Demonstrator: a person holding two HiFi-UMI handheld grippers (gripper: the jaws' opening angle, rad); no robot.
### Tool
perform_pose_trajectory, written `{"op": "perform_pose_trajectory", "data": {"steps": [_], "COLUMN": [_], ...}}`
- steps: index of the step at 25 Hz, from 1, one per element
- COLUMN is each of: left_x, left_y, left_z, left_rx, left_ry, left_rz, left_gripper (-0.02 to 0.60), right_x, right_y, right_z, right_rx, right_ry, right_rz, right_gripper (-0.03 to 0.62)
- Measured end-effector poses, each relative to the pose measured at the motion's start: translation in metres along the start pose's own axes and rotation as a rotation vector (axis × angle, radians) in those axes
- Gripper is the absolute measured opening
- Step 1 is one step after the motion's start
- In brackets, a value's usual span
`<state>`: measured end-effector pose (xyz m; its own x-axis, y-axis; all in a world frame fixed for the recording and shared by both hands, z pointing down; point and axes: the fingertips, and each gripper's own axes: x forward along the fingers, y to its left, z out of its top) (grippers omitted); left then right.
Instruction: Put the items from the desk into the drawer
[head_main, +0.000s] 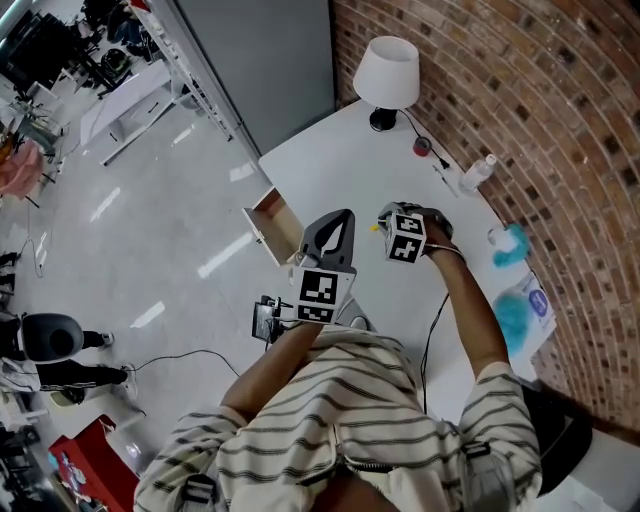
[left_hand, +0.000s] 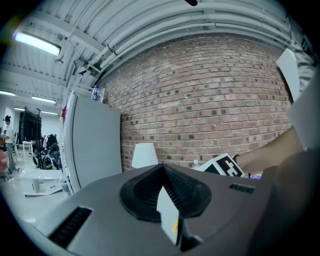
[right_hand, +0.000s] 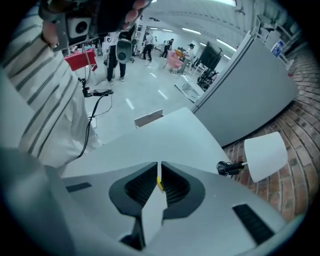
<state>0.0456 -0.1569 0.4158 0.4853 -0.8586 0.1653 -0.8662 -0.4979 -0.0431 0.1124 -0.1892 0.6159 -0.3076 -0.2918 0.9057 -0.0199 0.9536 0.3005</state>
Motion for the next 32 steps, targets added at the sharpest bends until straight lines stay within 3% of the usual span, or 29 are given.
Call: {"op": "perform_pose_trajectory", "data": {"steps": [10,18,32], "left_x": [0.001,0.003,0.006], "left_y": [-0.008,-0.011,-0.002], "left_z": [-0.008,-0.012,-0.016], "left_rx": [0.004,0.019,0.034], "left_ry": [0.026,0.038,0.054], "left_rz": [-0.031,-0.041,-0.003], "left_gripper": [0.008,0.008,0.008], "right_x": [0.024,0.053,0.085], "right_y": [0.009,0.030,0.032], "right_z": [-0.025,-0.051,-0.077], "right_rx": [-0.132,-0.192,-0.291], "right_ry": [0.046,0.067,0.115], "right_rz": [0.113,0.249,0.326], "right_gripper": [0.014,0.066,0.101]}}
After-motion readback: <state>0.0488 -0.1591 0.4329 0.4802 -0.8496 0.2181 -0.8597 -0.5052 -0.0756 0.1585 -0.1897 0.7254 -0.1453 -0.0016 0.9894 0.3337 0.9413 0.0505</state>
